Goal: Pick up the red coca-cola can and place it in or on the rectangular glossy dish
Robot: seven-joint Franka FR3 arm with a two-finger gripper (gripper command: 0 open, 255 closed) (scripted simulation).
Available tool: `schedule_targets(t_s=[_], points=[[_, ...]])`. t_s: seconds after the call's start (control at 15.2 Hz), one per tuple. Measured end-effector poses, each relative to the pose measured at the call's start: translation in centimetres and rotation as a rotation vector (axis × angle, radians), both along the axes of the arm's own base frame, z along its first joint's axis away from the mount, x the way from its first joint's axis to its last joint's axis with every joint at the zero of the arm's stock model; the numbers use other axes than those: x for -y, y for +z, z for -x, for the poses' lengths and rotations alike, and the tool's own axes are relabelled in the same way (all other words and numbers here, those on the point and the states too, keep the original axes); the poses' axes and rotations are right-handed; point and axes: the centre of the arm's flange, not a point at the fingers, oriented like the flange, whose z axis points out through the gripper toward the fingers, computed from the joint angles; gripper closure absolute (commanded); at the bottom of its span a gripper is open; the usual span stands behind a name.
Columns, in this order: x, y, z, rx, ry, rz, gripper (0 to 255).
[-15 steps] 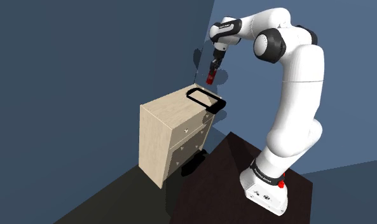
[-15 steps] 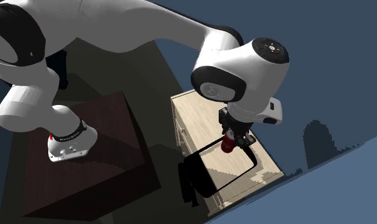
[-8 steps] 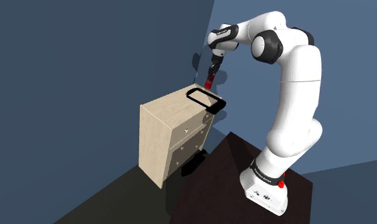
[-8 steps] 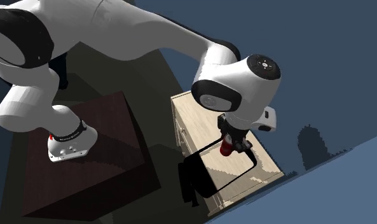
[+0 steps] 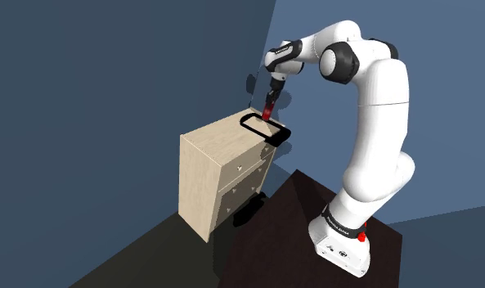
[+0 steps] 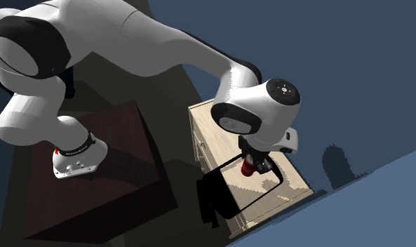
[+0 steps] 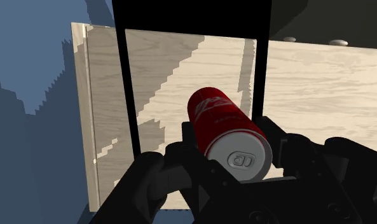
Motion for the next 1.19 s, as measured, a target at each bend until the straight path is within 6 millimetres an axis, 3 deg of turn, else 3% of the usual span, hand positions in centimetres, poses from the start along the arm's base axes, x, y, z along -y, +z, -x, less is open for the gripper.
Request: schedule_targets(t_s=[0.13, 0.53, 0.59, 0.99, 1.12, 1.19], points=[[-0.1, -1.0, 0.0, 0.0, 0.0, 0.0, 255], [-0.1, -1.2, 0.1, 0.0, 0.0, 0.0, 255], [-0.1, -1.2, 0.1, 0.0, 0.0, 0.0, 0], [-0.1, -1.2, 0.1, 0.001, 0.0, 0.0, 0], [-0.1, 0.2, -0.1, 0.001, 0.0, 0.001, 0], [-0.2, 1.8, -0.4, 0.002, 0.0, 0.002, 0]])
